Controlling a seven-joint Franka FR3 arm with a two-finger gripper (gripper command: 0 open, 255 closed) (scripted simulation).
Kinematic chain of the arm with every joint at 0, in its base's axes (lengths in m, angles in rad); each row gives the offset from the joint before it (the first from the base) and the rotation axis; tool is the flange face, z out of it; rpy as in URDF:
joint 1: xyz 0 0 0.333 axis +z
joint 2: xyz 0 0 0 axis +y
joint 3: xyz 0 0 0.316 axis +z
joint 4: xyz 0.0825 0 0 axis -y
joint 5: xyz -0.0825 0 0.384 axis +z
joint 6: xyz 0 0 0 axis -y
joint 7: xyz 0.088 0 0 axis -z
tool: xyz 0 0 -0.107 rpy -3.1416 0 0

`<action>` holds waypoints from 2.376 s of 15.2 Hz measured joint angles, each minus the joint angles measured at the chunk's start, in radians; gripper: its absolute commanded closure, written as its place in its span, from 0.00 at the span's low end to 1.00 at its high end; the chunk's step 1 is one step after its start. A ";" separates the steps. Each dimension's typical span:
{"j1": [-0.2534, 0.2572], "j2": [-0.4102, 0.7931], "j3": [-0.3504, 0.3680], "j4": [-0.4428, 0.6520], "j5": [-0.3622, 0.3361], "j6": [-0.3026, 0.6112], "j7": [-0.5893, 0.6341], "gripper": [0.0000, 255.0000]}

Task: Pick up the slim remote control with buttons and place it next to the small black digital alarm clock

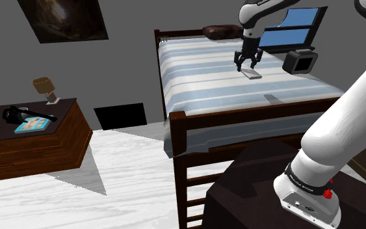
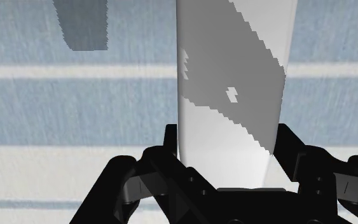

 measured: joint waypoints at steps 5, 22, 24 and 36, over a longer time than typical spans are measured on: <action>0.001 -0.018 0.003 0.049 -0.004 -0.065 0.004 1.00; -0.070 0.056 -0.093 0.261 0.014 -0.204 -0.174 1.00; -0.095 0.091 -0.123 0.298 0.027 -0.209 -0.232 1.00; -0.304 0.404 -0.246 0.658 0.189 -0.298 -0.562 1.00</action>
